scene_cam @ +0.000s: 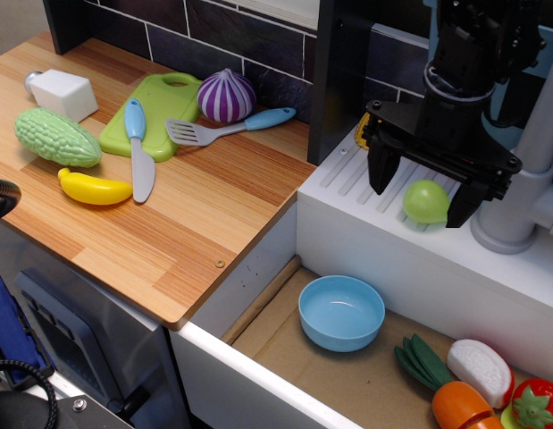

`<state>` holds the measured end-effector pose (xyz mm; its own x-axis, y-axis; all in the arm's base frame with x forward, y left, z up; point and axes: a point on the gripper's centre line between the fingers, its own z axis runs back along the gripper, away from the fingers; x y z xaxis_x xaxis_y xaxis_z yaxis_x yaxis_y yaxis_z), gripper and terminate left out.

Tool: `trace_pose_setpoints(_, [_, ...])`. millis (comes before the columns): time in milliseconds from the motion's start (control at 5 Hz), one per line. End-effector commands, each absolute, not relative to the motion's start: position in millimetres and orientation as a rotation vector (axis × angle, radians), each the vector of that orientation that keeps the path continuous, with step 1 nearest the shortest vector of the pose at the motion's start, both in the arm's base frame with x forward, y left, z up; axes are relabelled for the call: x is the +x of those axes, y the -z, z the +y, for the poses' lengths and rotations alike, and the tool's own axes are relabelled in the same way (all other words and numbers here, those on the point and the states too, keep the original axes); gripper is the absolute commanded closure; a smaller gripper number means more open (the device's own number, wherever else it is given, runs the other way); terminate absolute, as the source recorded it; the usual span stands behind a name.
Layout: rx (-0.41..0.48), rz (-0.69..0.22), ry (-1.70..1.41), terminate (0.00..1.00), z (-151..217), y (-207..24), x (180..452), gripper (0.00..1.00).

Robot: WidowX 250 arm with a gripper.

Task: Put pear in bowl

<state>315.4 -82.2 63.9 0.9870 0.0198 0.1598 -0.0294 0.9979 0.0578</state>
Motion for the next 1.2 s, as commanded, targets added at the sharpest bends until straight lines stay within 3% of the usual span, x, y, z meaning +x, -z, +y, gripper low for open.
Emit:
trace_pose_setpoints(0, [0.060, -0.160, -0.025, 0.00, -82, -64, 315, 0.00])
trace_pose_setpoints(400, [0.098, -0.266, 0.146, 0.00, -80, -66, 328, 0.00])
trace_pose_setpoints(1000, [0.033, -0.361, 0.254, 0.00, -74, -54, 348, 0.00])
